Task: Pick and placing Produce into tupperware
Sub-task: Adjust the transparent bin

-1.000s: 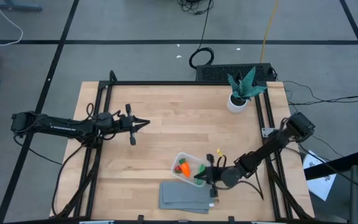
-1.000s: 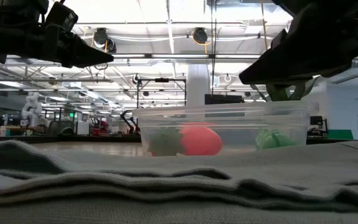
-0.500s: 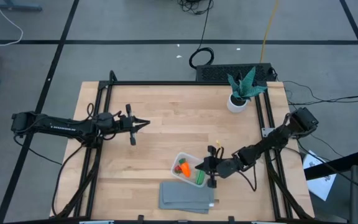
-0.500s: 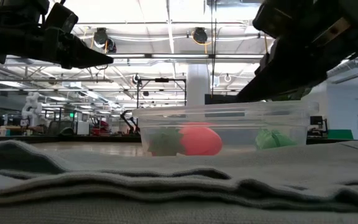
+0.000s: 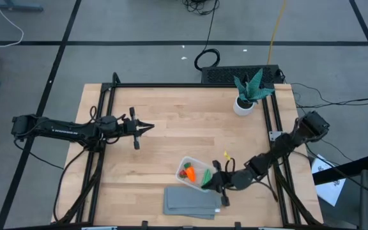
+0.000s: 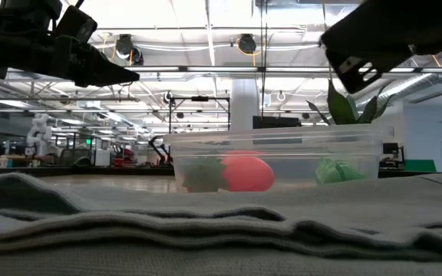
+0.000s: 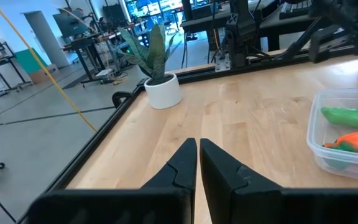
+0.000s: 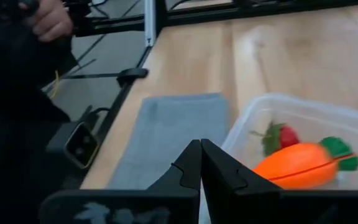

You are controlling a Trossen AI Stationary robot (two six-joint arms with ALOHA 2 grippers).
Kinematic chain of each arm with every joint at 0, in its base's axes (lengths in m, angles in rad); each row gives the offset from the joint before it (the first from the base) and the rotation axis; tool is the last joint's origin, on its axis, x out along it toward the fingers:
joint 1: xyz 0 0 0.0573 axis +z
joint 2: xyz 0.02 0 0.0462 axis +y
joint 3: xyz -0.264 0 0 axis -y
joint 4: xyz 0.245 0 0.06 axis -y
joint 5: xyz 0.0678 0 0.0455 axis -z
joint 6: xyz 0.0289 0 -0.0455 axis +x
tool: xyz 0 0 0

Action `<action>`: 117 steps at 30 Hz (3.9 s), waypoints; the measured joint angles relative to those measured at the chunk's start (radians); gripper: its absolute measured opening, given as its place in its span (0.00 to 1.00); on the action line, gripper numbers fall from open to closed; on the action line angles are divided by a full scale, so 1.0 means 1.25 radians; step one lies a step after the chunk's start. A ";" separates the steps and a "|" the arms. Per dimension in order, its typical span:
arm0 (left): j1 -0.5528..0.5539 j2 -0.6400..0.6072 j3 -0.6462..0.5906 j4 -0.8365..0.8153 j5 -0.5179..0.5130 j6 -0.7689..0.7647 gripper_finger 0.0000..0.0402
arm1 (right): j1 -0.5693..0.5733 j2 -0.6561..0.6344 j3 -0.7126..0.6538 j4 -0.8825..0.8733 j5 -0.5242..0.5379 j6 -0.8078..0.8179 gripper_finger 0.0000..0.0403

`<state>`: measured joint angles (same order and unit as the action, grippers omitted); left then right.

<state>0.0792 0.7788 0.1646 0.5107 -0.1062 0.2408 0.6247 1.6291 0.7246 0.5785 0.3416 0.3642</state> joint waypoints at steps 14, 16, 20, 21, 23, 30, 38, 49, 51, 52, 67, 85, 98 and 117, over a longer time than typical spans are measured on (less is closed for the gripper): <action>0.000 0.000 0.000 0.000 0.000 -0.017 0.06 | 0.058 0.084 0.000 0.067 0.043 0.058 0.00; 0.000 0.000 0.000 0.000 0.000 -0.017 0.06 | 0.061 0.097 0.000 0.091 0.042 0.059 0.00; 0.000 0.000 0.000 -0.001 0.000 -0.021 0.06 | 0.064 0.119 0.000 0.097 0.041 0.088 0.00; 0.000 0.000 0.000 -0.002 0.000 -0.021 0.06 | 0.065 0.123 0.000 0.102 0.041 0.095 0.00; 0.000 0.000 0.000 -0.006 0.000 -0.021 0.06 | 0.066 0.132 0.000 0.111 0.041 0.105 0.00; 0.000 0.000 0.000 -0.008 0.000 -0.023 0.06 | 0.073 0.152 0.011 0.118 0.040 0.121 0.00; 0.000 0.000 0.000 -0.011 0.000 -0.025 0.06 | 0.089 0.152 0.032 0.032 0.042 0.159 0.00; 0.000 0.000 0.000 -0.011 0.000 -0.029 0.06 | 0.103 0.152 0.032 0.000 0.087 0.181 0.00; 0.000 0.000 0.000 -0.011 0.000 -0.029 0.06 | 0.098 0.152 0.032 -0.002 0.087 0.181 0.00; 0.000 0.000 0.000 -0.011 0.000 -0.029 0.06 | 0.096 0.152 0.032 -0.005 0.088 0.183 0.00; 0.000 0.000 0.000 -0.011 0.000 -0.021 0.06 | 0.063 0.151 0.031 -0.078 0.107 0.217 0.00; 0.000 0.000 0.000 -0.018 0.000 -0.014 0.06 | 0.034 0.151 0.008 -0.092 0.190 0.250 0.00; 0.000 0.000 0.000 -0.020 0.000 -0.017 0.06 | 0.034 0.151 -0.001 -0.047 0.245 0.264 0.00; 0.000 0.000 0.000 -0.030 0.000 -0.011 0.06 | -0.003 0.151 -0.001 0.071 0.146 0.199 0.00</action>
<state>0.0792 0.7784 0.1650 0.4738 -0.1062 0.2275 0.6214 1.8183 0.7235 0.6678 0.5236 0.6130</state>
